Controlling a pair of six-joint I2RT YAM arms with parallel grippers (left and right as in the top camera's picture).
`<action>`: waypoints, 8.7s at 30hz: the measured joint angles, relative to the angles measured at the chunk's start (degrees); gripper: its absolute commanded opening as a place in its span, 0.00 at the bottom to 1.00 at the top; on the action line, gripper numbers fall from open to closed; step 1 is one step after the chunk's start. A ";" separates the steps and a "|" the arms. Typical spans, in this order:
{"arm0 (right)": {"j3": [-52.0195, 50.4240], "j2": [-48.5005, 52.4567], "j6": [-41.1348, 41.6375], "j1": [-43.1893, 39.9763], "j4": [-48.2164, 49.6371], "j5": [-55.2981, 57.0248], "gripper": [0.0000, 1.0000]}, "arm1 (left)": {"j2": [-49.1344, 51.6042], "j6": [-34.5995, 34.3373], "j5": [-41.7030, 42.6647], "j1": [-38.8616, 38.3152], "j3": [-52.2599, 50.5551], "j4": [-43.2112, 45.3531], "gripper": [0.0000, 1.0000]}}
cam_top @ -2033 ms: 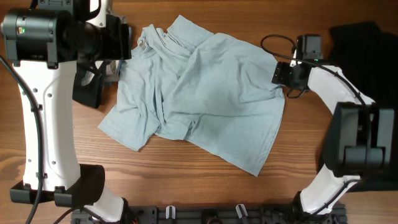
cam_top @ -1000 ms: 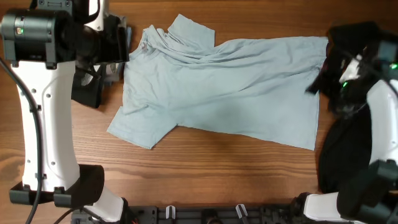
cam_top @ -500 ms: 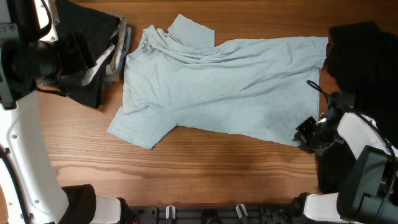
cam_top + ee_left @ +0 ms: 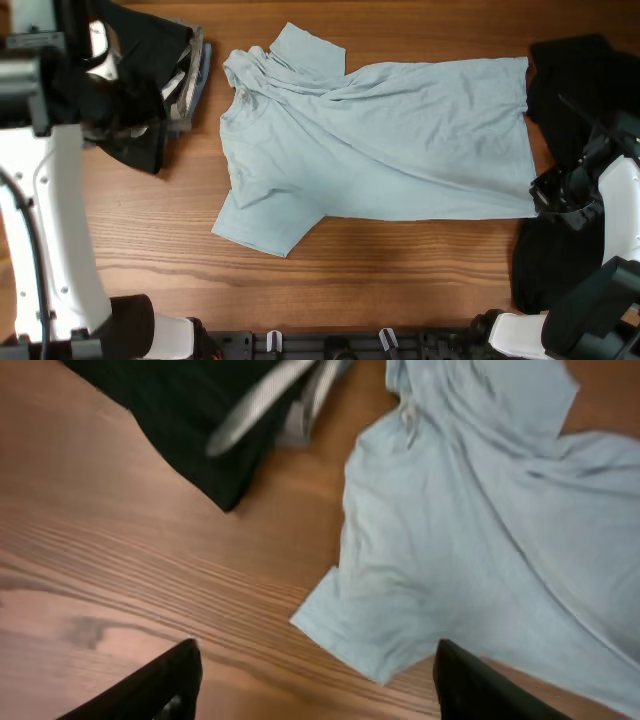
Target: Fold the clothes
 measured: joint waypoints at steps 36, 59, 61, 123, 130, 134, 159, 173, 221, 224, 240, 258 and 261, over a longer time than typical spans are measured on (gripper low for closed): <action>0.00 0.00 -11.93 0.00 6.78 -13.77 0.70 | -1.64 -14.71 17.46 -6.10 -77.92 53.55 0.04; 0.00 0.00 -11.93 0.00 7.67 -13.77 0.72 | -26.97 -12.76 15.02 7.72 -67.71 16.33 0.60; 0.00 0.00 -11.93 0.00 7.74 -13.77 0.72 | -26.97 -12.81 15.02 7.72 -67.71 20.09 0.60; 0.00 4.46 -21.92 0.00 17.70 -11.39 0.59 | 2.82 7.48 11.87 10.62 -67.32 68.74 0.04; 0.00 14.32 -27.26 0.00 15.19 -14.01 0.58 | 2.82 4.33 9.73 13.53 -67.32 68.13 0.04; 0.00 15.91 -31.61 0.44 15.17 -15.69 0.58 | 2.82 3.87 9.68 14.23 -67.32 68.13 0.04; -1.42 16.46 -34.99 7.02 16.55 -11.74 0.30 | 2.82 3.85 9.68 14.25 -67.32 67.69 0.04; -1.38 16.48 -32.76 7.02 16.68 -12.15 0.52 | 2.82 3.85 9.68 14.25 -67.32 66.38 0.05; -1.68 19.45 -19.93 4.87 12.57 -13.29 0.26 | 2.82 3.85 9.51 14.25 -67.32 65.09 0.08; -1.73 19.39 -21.05 4.81 12.81 -13.75 0.34 | 2.82 3.85 9.51 14.25 -67.32 65.11 0.08; 0.31 20.06 -25.49 3.69 14.01 -15.69 0.04 | 2.47 3.72 9.53 14.25 -67.01 64.41 0.04; 6.32 -6.88 -28.20 3.69 12.22 -23.17 0.04 | -24.98 3.76 12.57 14.36 -59.28 57.57 0.15; 6.32 -6.86 -28.17 3.69 11.93 -23.19 0.04 | -22.71 3.85 12.59 14.36 -59.08 52.19 0.28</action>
